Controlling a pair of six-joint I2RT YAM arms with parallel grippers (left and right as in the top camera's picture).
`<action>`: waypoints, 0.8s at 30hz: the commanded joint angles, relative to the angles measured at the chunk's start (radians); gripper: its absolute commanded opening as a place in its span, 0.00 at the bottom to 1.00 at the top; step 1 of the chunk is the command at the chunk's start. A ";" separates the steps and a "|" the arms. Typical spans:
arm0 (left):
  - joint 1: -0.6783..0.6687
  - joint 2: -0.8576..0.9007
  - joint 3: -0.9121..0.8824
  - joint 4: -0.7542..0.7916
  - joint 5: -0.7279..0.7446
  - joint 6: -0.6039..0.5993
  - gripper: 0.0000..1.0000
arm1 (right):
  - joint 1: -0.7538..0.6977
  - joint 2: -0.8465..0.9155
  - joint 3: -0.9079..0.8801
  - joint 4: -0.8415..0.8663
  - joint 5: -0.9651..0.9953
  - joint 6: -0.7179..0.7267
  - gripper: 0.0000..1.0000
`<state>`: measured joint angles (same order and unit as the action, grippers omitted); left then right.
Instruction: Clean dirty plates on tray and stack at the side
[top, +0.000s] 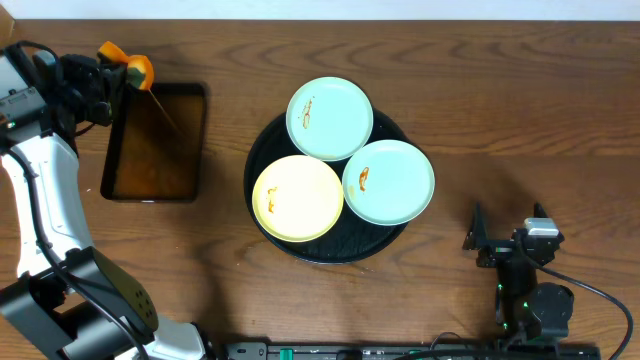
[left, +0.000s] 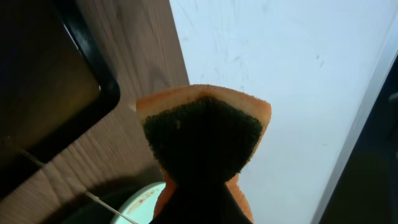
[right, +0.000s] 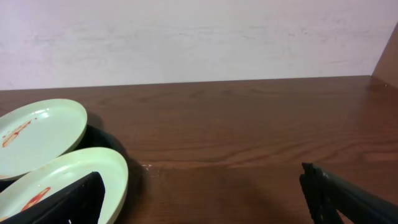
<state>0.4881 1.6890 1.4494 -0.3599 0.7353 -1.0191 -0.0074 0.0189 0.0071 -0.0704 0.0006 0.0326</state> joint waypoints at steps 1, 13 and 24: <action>0.002 -0.003 0.012 0.003 0.025 -0.064 0.08 | -0.005 -0.003 -0.002 -0.004 0.010 -0.011 0.99; 0.002 -0.003 0.012 0.002 0.024 -0.064 0.08 | -0.005 -0.003 -0.002 -0.004 0.010 -0.011 0.99; 0.002 -0.003 0.012 -0.043 0.023 -0.064 0.07 | -0.005 -0.003 -0.002 -0.004 0.010 -0.011 0.99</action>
<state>0.4881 1.6890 1.4494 -0.3901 0.7353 -1.0775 -0.0074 0.0189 0.0071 -0.0704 0.0006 0.0326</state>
